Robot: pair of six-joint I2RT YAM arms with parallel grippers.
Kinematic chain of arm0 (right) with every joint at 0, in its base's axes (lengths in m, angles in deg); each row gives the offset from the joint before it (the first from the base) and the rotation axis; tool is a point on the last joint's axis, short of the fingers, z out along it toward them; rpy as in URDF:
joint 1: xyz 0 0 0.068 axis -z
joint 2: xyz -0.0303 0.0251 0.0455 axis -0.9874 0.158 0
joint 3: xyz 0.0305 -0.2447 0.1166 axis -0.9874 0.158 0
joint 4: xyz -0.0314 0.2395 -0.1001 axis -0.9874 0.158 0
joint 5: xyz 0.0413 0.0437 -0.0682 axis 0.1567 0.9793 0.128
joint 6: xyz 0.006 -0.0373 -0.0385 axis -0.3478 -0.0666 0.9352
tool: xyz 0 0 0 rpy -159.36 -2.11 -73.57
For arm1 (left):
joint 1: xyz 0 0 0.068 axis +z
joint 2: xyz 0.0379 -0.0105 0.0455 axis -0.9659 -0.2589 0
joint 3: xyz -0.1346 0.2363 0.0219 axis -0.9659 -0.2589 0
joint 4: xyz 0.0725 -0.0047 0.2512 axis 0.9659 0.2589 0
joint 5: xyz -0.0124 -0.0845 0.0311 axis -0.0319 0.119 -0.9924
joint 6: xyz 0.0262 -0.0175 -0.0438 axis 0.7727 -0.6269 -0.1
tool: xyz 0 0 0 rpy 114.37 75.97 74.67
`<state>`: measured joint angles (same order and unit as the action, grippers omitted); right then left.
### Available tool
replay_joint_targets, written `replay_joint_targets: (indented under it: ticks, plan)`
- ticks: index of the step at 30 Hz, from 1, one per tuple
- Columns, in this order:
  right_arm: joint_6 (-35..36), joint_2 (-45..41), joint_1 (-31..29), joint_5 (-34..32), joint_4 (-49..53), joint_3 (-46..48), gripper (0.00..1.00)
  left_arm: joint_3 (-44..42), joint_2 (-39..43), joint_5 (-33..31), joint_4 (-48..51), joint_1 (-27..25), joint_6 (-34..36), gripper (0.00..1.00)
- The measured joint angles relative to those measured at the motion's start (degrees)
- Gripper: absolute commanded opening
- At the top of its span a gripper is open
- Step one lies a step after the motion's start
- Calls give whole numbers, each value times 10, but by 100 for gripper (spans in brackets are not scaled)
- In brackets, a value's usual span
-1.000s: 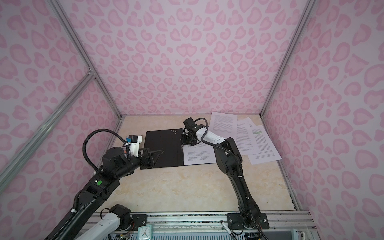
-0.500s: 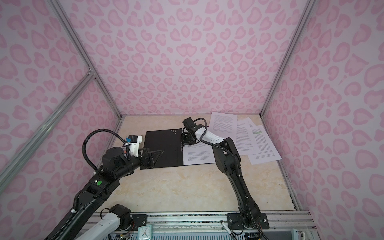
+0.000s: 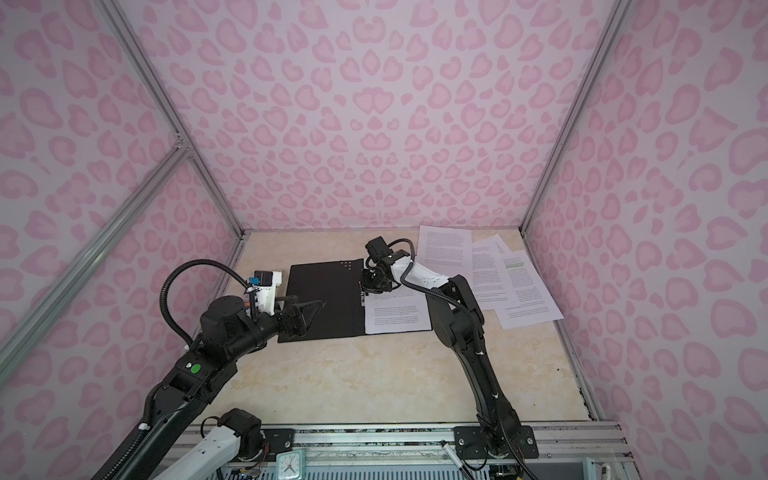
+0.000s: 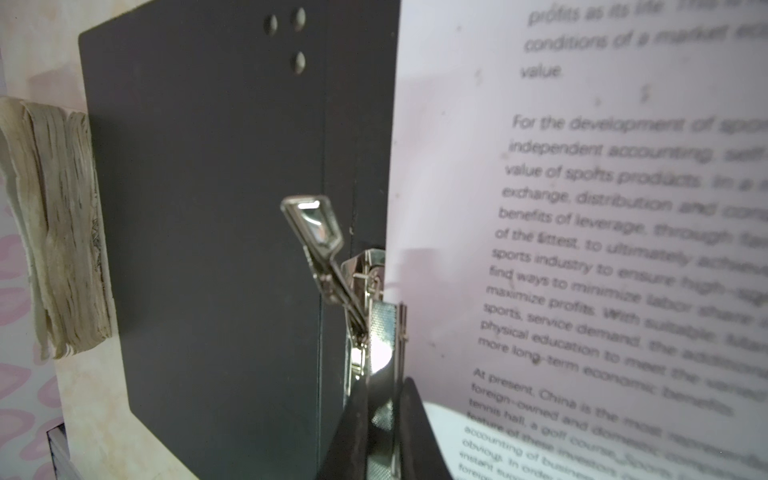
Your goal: Put the files into the folder
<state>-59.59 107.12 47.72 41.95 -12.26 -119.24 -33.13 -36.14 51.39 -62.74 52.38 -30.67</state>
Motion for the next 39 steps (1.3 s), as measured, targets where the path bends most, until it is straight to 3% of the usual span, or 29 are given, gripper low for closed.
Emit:
replay_joint_targets:
  ticks: [16,26,34,39]
  plan:
    - [-56,-162,10,35,-113,229,12,-1,7,0,0,0,0,97]
    - [-95,-218,-26,38,-188,375,12,-5,6,0,-1,0,-5,97]
    - [-126,-219,-70,38,-232,400,12,-6,-1,4,-2,0,-9,97]
    - [-144,-211,-89,38,-248,400,23,-6,-2,5,-2,0,-9,97]
